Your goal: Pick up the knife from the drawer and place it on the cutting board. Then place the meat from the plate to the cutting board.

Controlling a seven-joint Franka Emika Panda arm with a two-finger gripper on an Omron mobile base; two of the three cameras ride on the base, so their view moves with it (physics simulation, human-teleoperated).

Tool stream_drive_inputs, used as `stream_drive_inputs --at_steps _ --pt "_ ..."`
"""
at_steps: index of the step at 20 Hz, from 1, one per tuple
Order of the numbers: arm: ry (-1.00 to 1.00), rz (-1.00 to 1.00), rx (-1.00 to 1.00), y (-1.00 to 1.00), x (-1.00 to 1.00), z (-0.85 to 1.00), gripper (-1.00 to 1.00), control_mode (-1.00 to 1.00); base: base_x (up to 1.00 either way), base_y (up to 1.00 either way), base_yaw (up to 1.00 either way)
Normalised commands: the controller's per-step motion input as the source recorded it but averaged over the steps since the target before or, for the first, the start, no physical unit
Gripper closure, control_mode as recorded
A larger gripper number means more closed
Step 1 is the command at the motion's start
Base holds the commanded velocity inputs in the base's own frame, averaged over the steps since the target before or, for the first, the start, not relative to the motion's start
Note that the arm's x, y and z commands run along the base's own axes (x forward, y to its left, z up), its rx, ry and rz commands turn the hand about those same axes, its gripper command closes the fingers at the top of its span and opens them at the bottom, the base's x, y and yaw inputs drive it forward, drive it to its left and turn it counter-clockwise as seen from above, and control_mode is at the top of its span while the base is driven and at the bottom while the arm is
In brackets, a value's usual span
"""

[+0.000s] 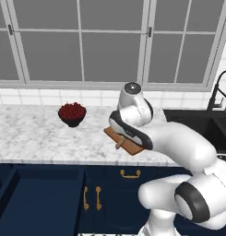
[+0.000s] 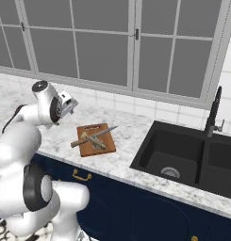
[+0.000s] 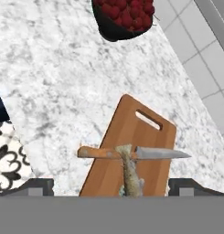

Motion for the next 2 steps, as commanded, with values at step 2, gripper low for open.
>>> stream_drive_inputs --at_steps 2 --pt "0.00 0.00 -0.17 0.47 0.05 -1.00 -1.00 -1.00 0.00 0.00 0.00"
